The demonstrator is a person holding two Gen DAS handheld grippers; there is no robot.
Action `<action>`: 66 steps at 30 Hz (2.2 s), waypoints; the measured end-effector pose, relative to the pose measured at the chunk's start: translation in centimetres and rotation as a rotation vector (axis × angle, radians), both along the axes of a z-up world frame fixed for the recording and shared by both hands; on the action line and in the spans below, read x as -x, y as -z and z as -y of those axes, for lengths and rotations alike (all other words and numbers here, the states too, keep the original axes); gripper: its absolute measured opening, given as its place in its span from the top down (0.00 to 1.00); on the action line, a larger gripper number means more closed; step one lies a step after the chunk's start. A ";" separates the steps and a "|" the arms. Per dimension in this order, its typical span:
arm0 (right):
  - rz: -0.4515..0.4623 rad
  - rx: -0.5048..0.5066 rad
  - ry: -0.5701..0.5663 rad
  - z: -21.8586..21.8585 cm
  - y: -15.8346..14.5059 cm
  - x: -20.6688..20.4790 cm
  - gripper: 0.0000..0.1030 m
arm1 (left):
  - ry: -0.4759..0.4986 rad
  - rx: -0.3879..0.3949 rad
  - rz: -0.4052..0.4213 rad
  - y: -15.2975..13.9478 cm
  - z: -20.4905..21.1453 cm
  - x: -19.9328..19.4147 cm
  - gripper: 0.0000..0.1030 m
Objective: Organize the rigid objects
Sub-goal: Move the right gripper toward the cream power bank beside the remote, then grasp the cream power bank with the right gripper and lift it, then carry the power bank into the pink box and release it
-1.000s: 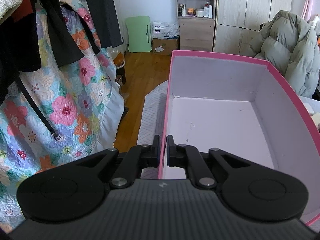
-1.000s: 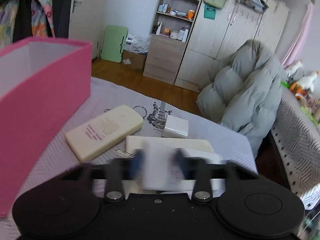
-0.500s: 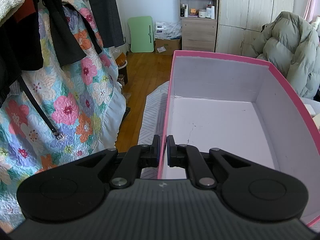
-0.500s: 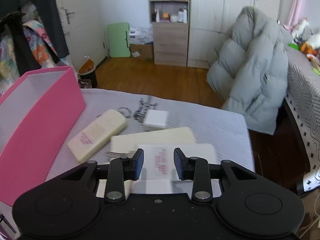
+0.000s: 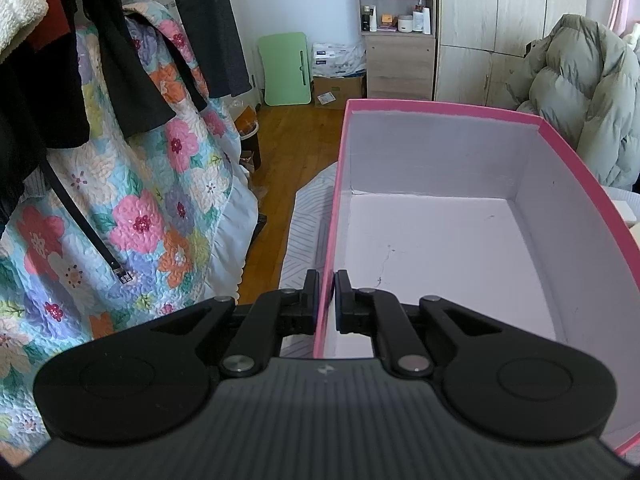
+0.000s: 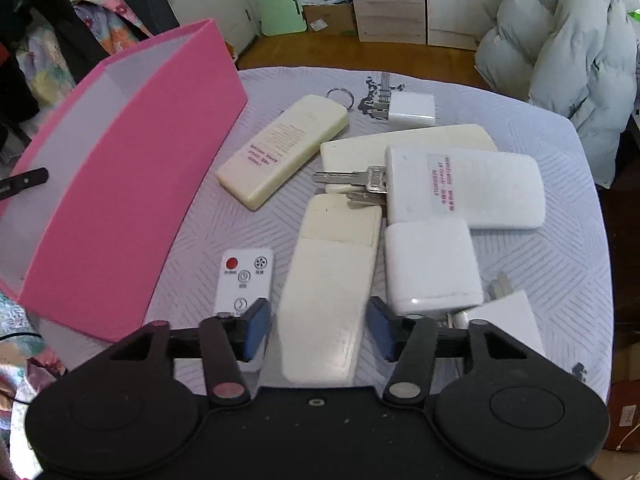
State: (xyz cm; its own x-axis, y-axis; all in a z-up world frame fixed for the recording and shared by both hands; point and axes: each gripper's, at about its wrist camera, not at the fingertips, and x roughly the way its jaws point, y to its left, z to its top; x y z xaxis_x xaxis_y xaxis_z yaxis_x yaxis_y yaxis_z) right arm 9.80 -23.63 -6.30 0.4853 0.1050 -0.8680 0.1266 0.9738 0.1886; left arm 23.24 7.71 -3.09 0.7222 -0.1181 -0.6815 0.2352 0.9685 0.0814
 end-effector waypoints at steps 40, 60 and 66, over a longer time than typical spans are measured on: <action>0.522 0.133 -0.147 -5.4 -11.1 2.2 0.44 | 0.020 -0.060 0.032 0.0 0.8 0.4 0.92; 0.105 -0.395 -0.254 -12.9 -5.4 -15.8 0.44 | 0.020 -0.075 0.051 0.0 1.0 1.1 0.92; -0.050 -0.508 -0.177 -14.0 -1.5 -19.3 0.44 | 0.020 -0.083 0.052 0.0 1.0 1.1 0.92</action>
State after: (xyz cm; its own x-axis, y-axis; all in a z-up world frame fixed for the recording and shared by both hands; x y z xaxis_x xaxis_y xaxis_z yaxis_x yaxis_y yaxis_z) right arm 29.11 -9.61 -4.76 0.3817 0.5943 -0.7079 -0.0103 0.7686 0.6396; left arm 22.14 6.72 -3.10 0.7547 -0.0773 -0.6515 0.2476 0.9532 0.1737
